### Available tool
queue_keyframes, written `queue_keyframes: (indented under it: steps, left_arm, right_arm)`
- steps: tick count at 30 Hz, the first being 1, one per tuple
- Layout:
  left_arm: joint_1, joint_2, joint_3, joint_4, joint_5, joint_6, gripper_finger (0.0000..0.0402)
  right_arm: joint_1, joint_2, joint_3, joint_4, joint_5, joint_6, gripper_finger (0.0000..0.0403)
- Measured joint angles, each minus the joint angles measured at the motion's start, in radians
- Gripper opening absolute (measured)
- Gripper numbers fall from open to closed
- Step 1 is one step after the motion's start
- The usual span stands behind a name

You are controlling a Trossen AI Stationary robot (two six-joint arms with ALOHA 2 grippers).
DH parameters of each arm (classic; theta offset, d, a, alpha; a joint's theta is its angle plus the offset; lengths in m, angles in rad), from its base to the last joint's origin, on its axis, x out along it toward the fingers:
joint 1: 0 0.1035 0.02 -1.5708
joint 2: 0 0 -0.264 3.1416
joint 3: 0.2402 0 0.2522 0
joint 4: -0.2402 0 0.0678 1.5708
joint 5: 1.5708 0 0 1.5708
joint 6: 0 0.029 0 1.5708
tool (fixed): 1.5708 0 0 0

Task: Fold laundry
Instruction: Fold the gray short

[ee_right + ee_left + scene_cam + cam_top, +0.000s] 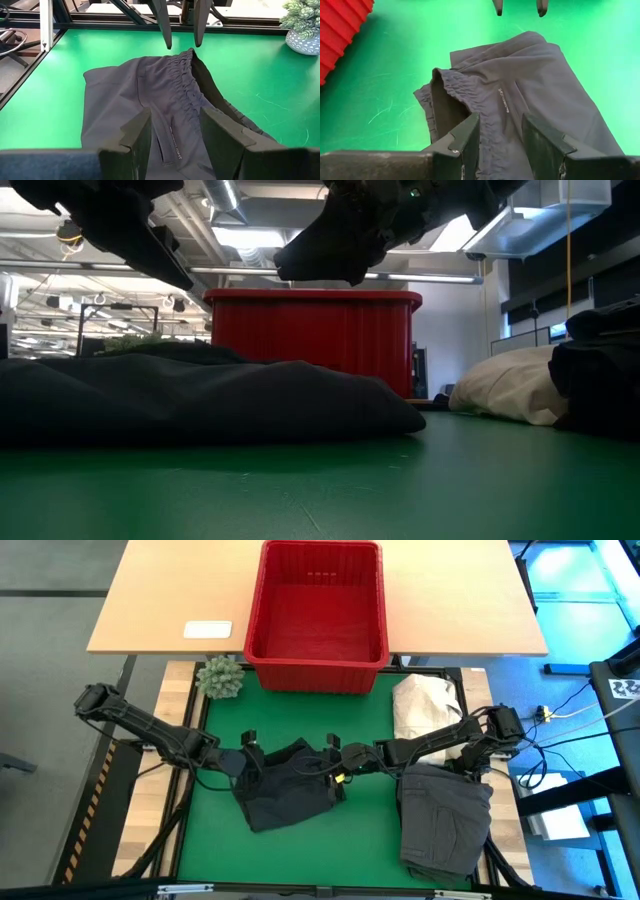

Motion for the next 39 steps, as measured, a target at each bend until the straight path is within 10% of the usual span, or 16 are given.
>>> queue_keyframes:
  steps: [39]
  left_arm:
    - [-0.013,0.000,0.000,0.020,-0.002,-0.017,0.0138]
  right_arm:
    - [0.000,0.000,0.000,0.001,0.010,-0.002,0.0165]
